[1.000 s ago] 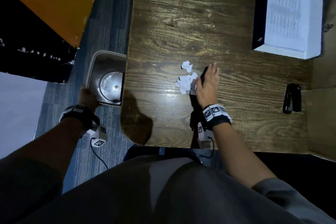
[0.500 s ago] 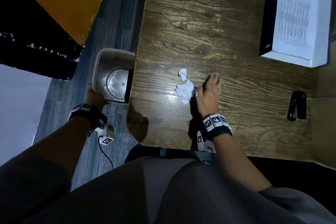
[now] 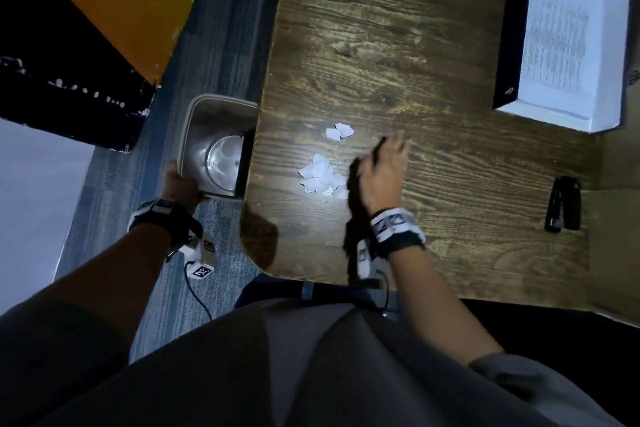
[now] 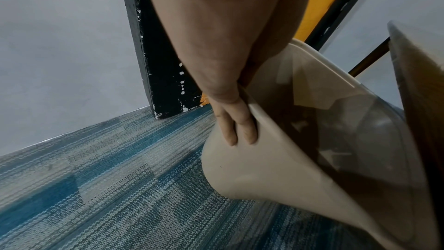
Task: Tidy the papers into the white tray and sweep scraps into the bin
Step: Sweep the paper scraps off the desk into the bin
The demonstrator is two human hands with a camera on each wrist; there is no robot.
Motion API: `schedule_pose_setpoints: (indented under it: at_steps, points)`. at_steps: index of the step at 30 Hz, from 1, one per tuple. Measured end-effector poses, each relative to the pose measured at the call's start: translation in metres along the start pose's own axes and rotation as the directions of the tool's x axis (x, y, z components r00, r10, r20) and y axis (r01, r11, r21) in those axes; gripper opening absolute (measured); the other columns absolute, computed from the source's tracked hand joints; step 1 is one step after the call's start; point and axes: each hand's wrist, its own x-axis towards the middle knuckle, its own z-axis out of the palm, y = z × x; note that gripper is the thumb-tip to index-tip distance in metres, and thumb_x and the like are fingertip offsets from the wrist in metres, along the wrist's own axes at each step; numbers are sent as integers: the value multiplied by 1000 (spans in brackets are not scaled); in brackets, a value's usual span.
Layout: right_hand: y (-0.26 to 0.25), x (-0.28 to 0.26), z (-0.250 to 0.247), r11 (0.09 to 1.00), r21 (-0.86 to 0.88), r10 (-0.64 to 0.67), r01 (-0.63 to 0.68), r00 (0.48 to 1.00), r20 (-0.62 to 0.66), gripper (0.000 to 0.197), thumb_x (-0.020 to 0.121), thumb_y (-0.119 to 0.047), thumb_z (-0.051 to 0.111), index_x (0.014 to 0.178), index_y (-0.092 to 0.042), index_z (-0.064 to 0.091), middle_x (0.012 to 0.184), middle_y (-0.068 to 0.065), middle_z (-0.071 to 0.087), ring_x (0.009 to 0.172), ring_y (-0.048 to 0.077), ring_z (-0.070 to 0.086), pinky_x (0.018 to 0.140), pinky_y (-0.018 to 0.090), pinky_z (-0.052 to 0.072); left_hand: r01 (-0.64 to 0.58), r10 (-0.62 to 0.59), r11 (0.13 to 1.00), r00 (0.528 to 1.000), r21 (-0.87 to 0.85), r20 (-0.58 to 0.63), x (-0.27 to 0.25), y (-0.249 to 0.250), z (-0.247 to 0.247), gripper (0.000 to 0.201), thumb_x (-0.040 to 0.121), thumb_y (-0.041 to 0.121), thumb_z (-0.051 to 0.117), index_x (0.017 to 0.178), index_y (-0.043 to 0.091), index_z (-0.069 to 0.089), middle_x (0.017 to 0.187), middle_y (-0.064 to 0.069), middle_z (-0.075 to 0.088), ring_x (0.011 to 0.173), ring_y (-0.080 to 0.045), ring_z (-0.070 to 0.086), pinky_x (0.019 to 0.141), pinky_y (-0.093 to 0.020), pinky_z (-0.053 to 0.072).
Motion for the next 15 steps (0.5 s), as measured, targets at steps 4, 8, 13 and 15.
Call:
schedule_pose_setpoints:
  at_steps: [4,8,13,15]
  points:
    - [36,53,-26,970,-81,228,-229,973,-18,68,98,-31,35,151,1,6,161,16,-2,148,33,-6,121,41,1,0,0,1000,999,-6,35,-1,0,-3,37,82,-12,48,97,15,68,100,-16,70,91,-34,70,63,-45,60]
    - [10,45,-3,987,-126,113,-104,991,73,73,96,-39,32,151,-2,2,160,15,-7,148,32,-11,121,43,-4,-5,2,999,999,49,51,-7,3,-4,33,82,-11,50,93,15,68,93,-12,70,87,-31,71,60,-41,60]
    - [-29,13,29,965,-94,-203,244,926,319,69,98,-36,32,152,-2,3,161,13,-5,148,29,-13,121,40,-4,5,-9,997,999,72,45,-18,16,0,25,83,-8,51,85,14,62,89,-14,66,84,-32,69,53,-38,60]
    - [-26,17,24,947,-80,-268,311,903,335,66,99,-33,33,151,-2,8,161,12,-1,149,28,-9,122,40,-1,25,-26,999,999,29,42,-22,20,0,27,80,-1,53,80,23,65,95,-15,68,92,-37,69,65,-55,60]
